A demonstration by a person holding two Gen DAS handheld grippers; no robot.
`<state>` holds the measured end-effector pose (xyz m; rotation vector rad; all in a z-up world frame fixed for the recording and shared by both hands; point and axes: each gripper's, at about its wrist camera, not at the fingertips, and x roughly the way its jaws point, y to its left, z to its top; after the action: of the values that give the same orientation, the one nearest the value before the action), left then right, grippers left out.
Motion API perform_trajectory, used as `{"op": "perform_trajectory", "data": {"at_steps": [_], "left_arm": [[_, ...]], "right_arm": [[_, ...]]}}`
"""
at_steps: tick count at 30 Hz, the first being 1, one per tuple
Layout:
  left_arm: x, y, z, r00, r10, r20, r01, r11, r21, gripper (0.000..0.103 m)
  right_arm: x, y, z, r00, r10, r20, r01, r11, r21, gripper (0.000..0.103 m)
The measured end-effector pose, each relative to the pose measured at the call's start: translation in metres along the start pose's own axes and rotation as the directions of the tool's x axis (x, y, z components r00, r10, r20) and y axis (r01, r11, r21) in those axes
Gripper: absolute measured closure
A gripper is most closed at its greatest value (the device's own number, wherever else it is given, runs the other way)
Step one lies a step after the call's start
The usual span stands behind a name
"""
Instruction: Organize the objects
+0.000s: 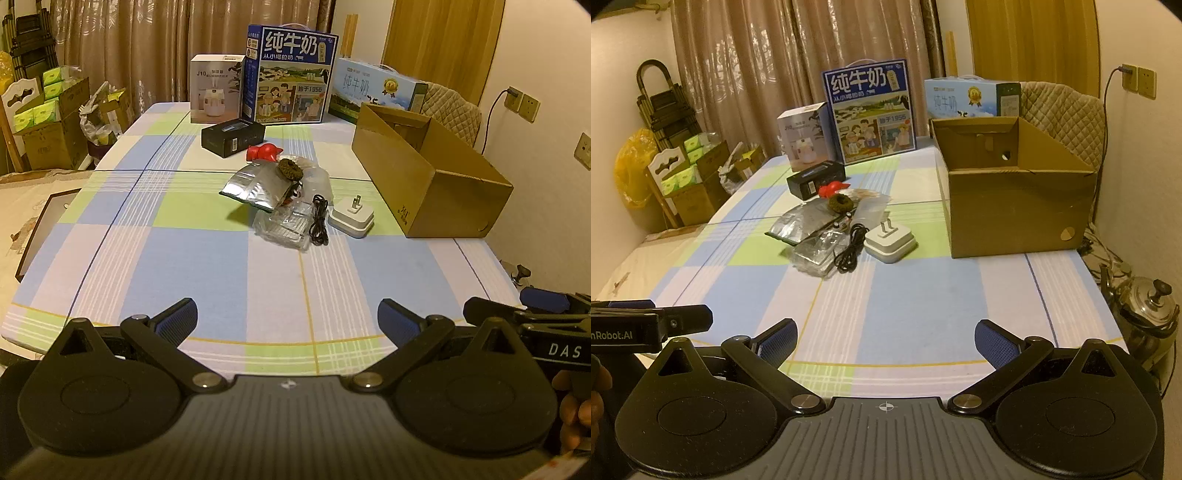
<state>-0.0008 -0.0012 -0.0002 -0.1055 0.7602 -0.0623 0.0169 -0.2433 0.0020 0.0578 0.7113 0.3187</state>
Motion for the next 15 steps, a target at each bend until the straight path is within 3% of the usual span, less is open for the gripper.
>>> {"op": "perform_trajectory", "data": {"at_steps": [15], "left_arm": [[-0.0009, 0.005, -0.0011, 1.0, -0.009, 0.005, 0.009, 1.0, -0.03, 0.001]], "right_arm": [[0.0029, 0.0014, -0.004, 1.0, 0.001, -0.008, -0.001, 1.0, -0.01, 0.003]]}}
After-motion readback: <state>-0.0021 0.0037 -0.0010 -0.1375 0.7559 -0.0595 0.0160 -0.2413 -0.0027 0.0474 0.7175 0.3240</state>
